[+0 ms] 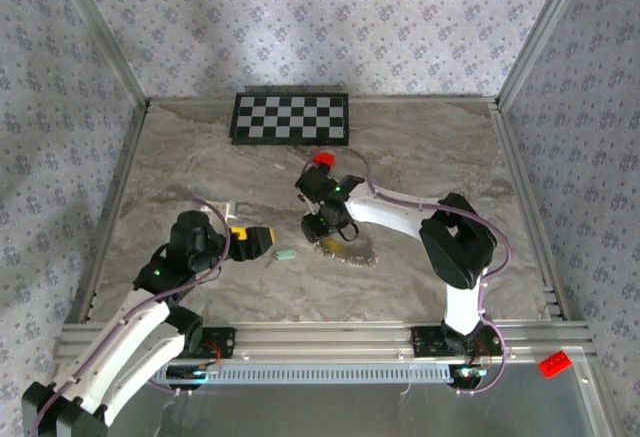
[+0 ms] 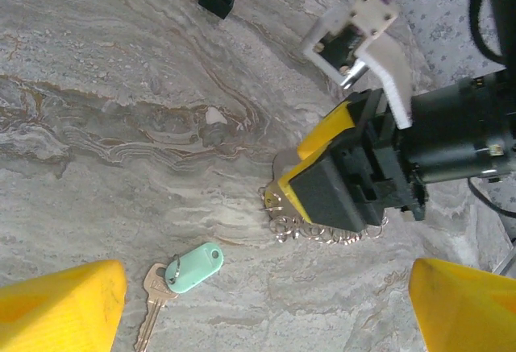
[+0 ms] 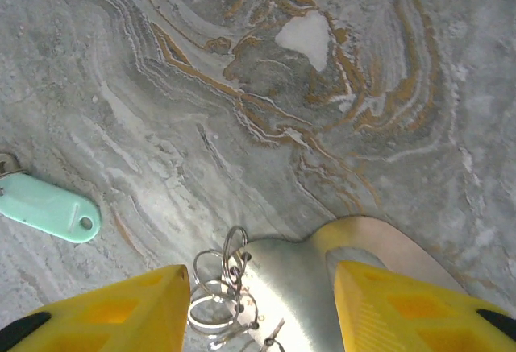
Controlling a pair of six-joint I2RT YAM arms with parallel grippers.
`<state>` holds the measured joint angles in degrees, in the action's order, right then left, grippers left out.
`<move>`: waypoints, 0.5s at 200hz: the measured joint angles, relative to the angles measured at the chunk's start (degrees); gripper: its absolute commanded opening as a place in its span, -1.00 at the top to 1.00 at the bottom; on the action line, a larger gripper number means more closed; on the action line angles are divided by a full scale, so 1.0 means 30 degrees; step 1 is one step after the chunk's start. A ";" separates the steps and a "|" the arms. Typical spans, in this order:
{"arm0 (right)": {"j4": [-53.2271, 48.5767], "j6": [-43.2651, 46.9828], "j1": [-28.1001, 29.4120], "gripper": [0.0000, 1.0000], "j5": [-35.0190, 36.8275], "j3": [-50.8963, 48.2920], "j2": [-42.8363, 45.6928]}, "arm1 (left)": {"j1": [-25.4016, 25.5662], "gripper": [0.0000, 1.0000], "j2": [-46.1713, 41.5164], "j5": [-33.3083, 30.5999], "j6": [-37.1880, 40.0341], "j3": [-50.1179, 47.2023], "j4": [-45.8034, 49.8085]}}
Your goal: Put the keys on the keyring
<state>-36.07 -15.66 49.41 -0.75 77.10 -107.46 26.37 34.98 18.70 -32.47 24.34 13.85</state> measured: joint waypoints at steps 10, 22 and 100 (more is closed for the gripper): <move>-0.0036 0.0080 0.0051 0.09 -0.0036 0.0153 -0.0211 | 0.0007 -0.79 -0.0131 0.0000 0.0000 -0.0036 0.0007; -0.0138 0.0080 0.0109 0.11 -0.0044 0.0372 -0.0386 | 0.0007 -0.78 -0.0168 0.0000 0.0007 -0.0051 0.0007; -0.0510 0.0401 0.0248 0.21 -0.0226 0.0780 -0.1180 | 0.0007 -0.77 -0.0415 0.0000 0.0007 -0.0066 0.0000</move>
<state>-37.60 -14.46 50.15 -1.43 79.44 -111.00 26.39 33.74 18.70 -32.45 24.14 13.85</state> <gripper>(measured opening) 0.403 0.884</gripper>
